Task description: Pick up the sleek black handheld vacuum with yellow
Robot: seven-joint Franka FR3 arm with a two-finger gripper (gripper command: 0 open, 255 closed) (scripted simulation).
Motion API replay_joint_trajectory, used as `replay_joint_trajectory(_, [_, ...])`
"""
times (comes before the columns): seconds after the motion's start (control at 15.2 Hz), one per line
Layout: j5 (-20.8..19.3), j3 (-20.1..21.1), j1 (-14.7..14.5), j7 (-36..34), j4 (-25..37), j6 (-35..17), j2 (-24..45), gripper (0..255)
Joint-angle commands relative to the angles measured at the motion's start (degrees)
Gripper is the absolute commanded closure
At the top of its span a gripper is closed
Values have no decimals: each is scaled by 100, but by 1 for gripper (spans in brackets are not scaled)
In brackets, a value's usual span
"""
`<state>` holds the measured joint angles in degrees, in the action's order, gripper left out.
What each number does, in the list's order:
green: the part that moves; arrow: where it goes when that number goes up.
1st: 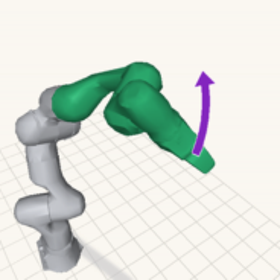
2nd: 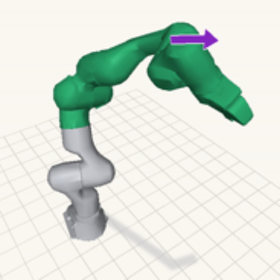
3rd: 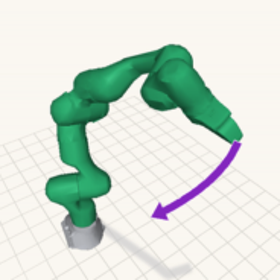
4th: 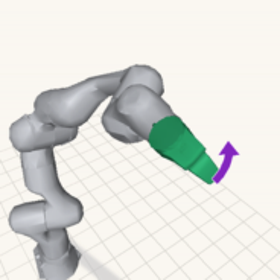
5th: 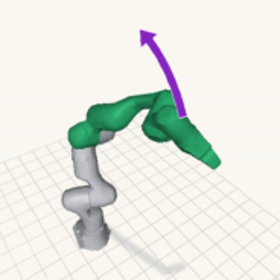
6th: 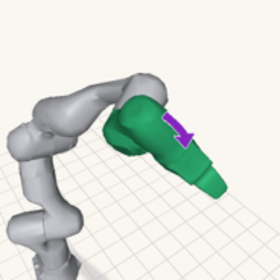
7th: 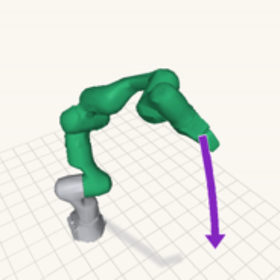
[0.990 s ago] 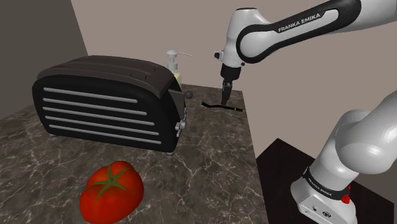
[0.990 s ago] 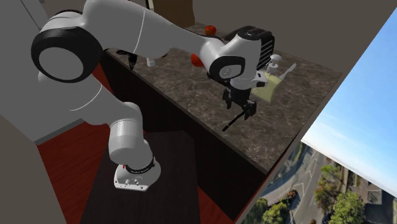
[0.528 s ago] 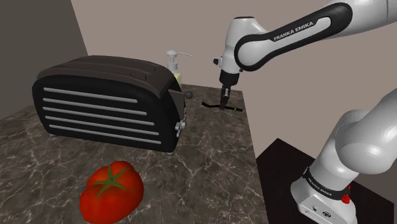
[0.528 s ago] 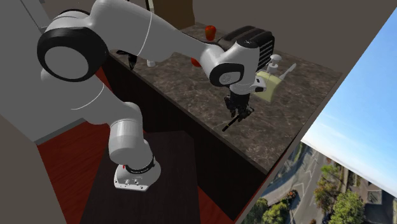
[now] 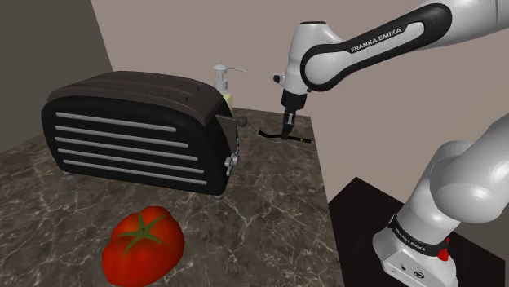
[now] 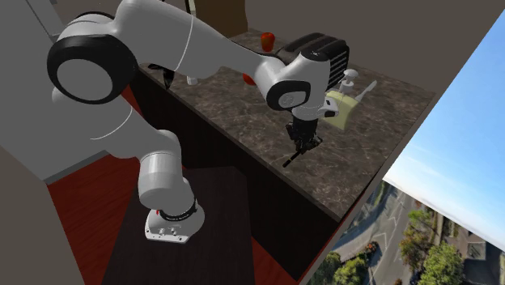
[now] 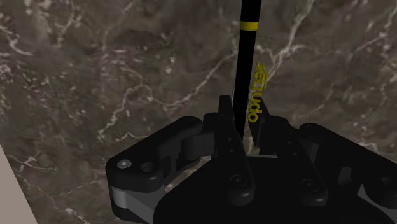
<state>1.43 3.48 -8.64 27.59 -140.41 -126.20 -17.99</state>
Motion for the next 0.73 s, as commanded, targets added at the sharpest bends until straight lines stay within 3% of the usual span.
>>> replay_joint_trajectory(0.0, [1, -3, 0, 1, 42, 86, -43, 255])
replay_joint_trajectory(0.66, [0, -19, 2, 5, 600, 906, -305, 255])
